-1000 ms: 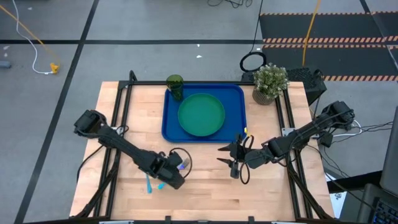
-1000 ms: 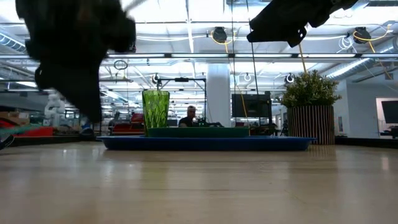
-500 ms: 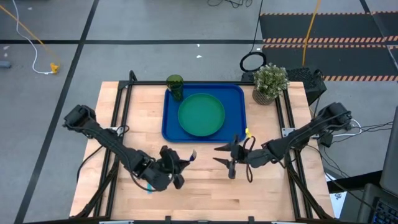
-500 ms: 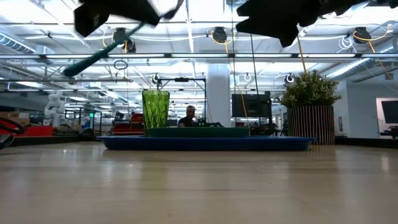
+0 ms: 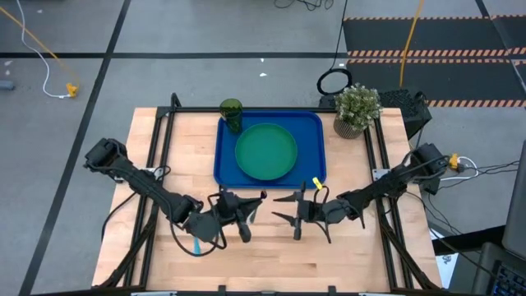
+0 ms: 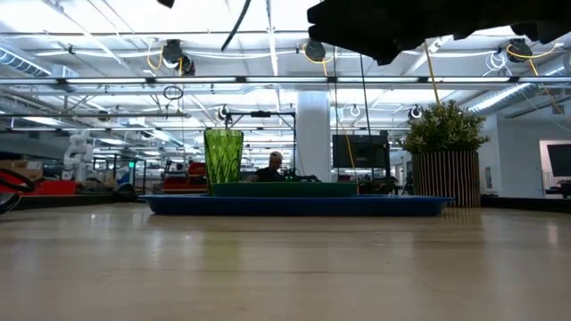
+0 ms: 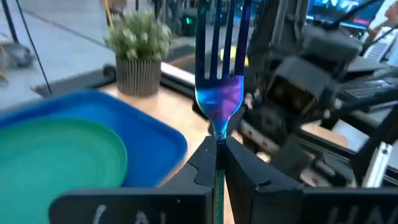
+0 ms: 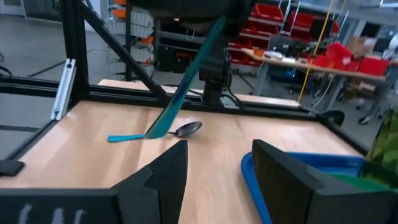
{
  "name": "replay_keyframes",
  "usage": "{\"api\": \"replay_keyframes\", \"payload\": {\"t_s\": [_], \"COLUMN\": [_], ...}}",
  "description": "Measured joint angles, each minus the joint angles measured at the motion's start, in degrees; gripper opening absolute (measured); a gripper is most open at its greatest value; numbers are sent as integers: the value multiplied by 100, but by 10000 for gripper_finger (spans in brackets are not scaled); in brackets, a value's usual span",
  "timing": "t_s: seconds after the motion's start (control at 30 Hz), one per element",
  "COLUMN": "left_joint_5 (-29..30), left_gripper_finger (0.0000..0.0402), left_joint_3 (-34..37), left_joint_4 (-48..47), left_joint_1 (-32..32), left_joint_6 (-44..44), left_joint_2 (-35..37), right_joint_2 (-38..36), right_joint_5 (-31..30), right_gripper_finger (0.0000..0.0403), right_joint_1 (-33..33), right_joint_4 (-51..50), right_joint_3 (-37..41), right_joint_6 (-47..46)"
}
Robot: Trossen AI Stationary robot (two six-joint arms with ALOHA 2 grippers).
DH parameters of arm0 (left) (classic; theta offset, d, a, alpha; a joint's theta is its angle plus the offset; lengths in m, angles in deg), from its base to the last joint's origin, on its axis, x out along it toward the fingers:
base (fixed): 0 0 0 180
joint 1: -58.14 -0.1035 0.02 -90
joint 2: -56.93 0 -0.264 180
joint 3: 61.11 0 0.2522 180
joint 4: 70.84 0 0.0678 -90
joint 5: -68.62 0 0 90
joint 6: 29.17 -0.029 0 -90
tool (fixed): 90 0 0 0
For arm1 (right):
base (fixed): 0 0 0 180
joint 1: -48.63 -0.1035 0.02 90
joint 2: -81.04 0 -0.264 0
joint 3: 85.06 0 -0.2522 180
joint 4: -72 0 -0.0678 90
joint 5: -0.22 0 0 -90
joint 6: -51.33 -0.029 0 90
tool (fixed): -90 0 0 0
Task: Pick and place plate/cup/fork/spoon on tray
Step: Put the fork beside the green plate
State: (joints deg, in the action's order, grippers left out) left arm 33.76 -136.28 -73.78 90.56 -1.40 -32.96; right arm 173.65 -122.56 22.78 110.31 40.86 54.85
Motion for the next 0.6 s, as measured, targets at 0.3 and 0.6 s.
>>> {"api": "replay_keyframes", "payload": {"t_s": [0.3,0.6], "left_joint_5": [47,38], "left_gripper_finger": [14,10], "left_joint_3": [-2,-4], "left_joint_4": [225,495], "left_joint_1": [-400,-736], "left_joint_6": [-350,-544], "left_joint_2": [0,-90], "right_joint_2": [319,381], "right_joint_5": [472,261], "right_gripper_finger": [173,173], "right_joint_1": [153,473], "right_joint_4": [666,769], "right_joint_3": [0,0], "right_joint_6": [529,66]}}
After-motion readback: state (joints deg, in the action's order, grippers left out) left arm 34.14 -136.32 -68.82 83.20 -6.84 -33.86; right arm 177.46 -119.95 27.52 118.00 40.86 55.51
